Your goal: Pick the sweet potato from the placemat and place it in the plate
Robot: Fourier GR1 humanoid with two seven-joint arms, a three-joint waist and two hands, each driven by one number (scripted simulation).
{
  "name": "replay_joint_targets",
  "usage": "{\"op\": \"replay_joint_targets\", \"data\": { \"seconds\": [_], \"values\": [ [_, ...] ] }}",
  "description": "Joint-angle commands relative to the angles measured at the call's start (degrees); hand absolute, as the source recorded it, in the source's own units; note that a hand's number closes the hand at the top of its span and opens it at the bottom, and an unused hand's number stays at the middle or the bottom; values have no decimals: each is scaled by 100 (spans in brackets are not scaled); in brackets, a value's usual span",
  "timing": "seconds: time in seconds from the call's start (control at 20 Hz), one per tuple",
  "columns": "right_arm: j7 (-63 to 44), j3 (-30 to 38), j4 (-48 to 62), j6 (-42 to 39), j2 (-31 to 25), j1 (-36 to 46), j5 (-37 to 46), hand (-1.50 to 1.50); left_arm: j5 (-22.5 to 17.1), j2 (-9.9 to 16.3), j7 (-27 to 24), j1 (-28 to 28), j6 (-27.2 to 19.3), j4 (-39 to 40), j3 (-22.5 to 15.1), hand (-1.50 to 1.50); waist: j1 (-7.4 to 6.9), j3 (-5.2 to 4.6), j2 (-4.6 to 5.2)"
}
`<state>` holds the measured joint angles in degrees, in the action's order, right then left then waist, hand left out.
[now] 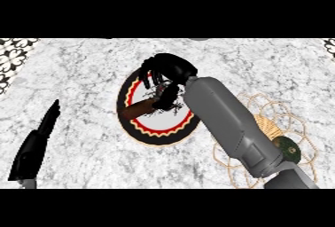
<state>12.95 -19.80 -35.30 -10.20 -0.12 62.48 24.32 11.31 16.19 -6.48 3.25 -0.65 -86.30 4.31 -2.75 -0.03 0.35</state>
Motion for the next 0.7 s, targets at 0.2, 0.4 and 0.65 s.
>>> {"op": "replay_joint_targets", "data": {
  "seconds": [0.2,0.4,0.65],
  "values": [
    [-251,-1014,-108,929,12,-315,-1353,-150,-128,102,38,-28,174,-38,201,0,-76,2,9],
    [-25,-87,-74,853,12,10,-1989,-150,70,-1,-37,-235,55,235,74,0,84,3,3],
    [100,902,684,1130,-96,291,-2252,-150,-31,80,-40,-76,107,133,244,0,118,2,24]
  ]
}}
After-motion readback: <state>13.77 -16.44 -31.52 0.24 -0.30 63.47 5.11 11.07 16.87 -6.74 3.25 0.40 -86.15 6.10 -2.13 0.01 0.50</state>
